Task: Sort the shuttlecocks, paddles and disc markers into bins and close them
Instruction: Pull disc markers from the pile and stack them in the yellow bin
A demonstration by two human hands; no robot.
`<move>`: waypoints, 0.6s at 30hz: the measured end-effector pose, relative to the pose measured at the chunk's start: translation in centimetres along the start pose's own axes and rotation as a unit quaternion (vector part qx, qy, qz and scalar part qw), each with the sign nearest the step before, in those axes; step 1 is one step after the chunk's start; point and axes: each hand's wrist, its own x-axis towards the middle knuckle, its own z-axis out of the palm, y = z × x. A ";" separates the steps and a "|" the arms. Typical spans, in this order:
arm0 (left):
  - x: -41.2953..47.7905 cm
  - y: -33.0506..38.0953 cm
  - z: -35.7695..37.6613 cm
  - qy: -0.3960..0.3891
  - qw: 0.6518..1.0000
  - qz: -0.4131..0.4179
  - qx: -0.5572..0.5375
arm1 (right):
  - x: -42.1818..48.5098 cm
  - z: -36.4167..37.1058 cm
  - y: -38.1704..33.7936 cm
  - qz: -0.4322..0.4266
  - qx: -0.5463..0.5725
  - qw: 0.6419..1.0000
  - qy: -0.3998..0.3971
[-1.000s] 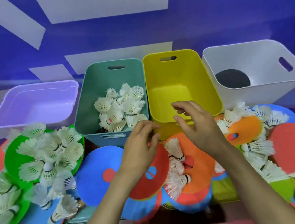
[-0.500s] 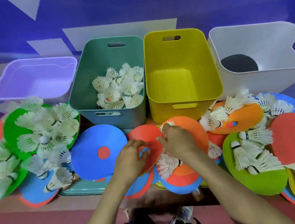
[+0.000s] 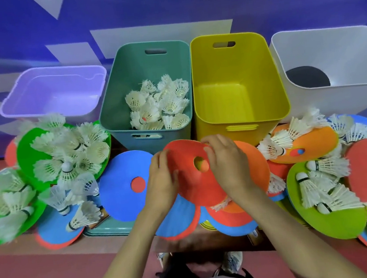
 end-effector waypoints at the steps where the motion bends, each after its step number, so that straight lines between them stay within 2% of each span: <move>1: 0.4 0.2 0.0 0.013 1.000 0.003 -0.007 | 0.1 -0.5 0.1 -0.005 0.020 1.000 0.022; 3: 0.9 0.8 -0.3 0.058 0.998 0.017 -0.025 | 0.3 -1.7 0.4 -0.004 0.085 0.995 0.045; 7: 1.2 2.5 -1.7 0.194 0.978 0.047 -0.059 | 1.0 -4.1 1.1 0.006 0.166 0.978 0.123; 10: 2.2 3.6 -3.4 0.257 0.961 0.076 -0.068 | 2.6 -5.5 1.2 0.026 0.220 0.961 0.168; 13: 4.1 4.6 -5.7 0.213 0.967 0.107 -0.094 | 4.4 -6.6 0.6 0.042 0.267 0.944 0.189; 15: 5.1 5.3 -7.0 0.152 0.972 0.074 -0.163 | 5.8 -6.8 0.3 0.052 0.273 0.941 0.195; 18: 6.7 5.7 -8.4 0.150 0.966 0.025 -0.209 | 8.2 -6.3 0.3 0.064 0.239 0.952 0.182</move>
